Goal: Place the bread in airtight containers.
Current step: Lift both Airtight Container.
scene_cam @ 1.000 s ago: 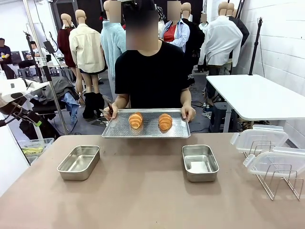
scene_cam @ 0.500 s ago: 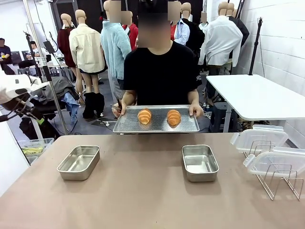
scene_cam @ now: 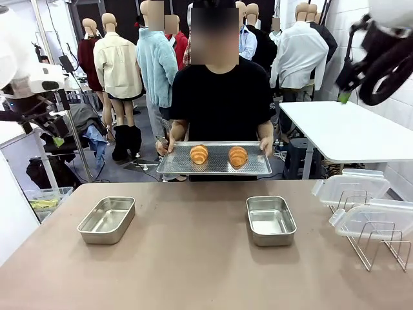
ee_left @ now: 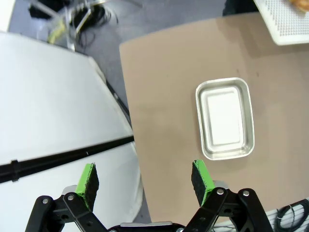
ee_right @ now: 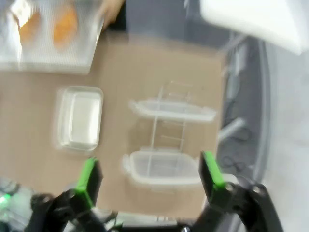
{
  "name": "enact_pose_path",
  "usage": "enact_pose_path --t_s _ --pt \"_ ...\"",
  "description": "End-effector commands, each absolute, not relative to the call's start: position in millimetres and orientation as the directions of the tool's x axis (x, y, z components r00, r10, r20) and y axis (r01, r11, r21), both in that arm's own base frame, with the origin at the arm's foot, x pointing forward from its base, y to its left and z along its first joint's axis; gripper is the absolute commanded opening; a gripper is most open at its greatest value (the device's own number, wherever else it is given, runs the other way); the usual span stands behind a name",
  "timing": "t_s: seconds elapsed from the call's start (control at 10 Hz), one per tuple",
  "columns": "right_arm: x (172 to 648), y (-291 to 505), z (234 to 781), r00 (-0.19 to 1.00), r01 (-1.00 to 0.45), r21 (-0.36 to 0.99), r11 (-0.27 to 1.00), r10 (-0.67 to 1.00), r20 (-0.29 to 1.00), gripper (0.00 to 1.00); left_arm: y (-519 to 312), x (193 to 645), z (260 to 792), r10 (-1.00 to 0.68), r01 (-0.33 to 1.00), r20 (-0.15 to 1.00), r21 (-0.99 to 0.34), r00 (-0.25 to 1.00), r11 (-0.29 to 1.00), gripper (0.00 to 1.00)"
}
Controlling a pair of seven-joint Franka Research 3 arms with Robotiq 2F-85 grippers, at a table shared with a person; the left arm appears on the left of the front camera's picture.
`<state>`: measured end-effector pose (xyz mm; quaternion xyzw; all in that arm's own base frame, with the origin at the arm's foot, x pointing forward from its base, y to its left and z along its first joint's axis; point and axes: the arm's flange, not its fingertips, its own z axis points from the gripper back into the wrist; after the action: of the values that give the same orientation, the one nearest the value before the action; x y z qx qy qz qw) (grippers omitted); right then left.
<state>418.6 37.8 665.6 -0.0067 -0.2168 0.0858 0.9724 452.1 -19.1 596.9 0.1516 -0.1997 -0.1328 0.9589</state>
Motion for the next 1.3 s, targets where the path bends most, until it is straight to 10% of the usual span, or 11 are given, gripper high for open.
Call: enact_pose_path --t_s 0.0,0.6,1.2 --pt "433 48 652 0.956 -0.138 -0.037 0.990 0.143 0.256 1.00 -13 469 584 -0.225 0.146 0.283 0.277 0.932 0.950 1.00" --pt "436 109 533 0.974 -0.031 0.082 0.996 0.011 0.226 1.00 -1 490 498 -0.106 0.119 0.191 -0.059 0.976 0.991 1.00" --pt "453 116 513 0.989 -0.067 0.068 0.995 0.058 0.134 1.00 -11 511 476 -0.081 0.082 0.119 -0.002 0.990 0.997 1.00"
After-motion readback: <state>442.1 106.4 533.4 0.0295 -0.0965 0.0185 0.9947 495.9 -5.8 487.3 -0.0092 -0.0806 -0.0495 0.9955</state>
